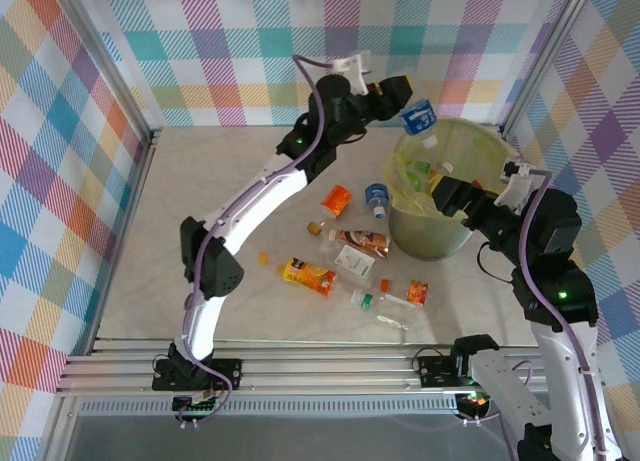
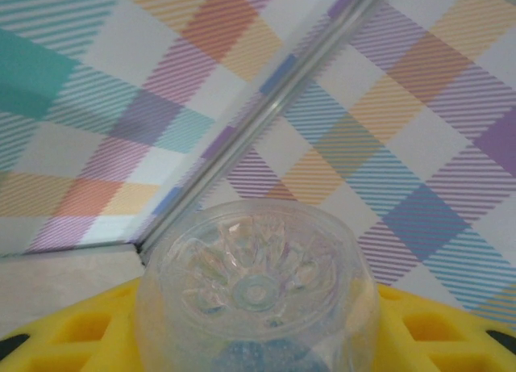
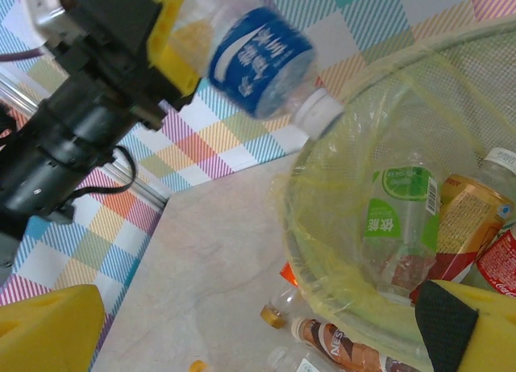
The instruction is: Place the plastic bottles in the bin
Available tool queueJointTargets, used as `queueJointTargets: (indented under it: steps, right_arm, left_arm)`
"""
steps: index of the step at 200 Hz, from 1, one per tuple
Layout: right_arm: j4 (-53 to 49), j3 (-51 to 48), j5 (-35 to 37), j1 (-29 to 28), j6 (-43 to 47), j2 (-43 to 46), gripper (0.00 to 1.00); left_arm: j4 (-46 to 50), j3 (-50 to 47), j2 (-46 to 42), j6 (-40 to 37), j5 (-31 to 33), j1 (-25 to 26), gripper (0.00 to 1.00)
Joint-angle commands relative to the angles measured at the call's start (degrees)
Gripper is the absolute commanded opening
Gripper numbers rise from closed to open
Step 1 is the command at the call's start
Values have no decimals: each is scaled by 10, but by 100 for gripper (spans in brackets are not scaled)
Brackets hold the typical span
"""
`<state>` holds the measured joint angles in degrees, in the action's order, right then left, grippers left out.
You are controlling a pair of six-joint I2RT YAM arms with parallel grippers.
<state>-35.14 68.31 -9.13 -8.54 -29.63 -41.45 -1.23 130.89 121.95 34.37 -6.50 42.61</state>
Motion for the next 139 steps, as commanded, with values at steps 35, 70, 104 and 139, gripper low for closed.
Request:
queueJointTargets:
  steps: [35, 70, 104, 139]
  right_arm:
    - [11, -9, 3, 4, 2, 19, 100]
    - [2, -13, 16, 4, -1, 24, 100]
    - [-12, -13, 25, 4, -6, 26, 100]
    - [-25, -10, 34, 4, -9, 28, 100]
  left_arm:
    - [51, 118, 91, -42, -84, 26, 49]
    - [65, 118, 113, -46, -104, 31, 51]
    - [81, 131, 132, -58, -115, 35, 61]
    - [113, 179, 161, -59, -121, 36, 78]
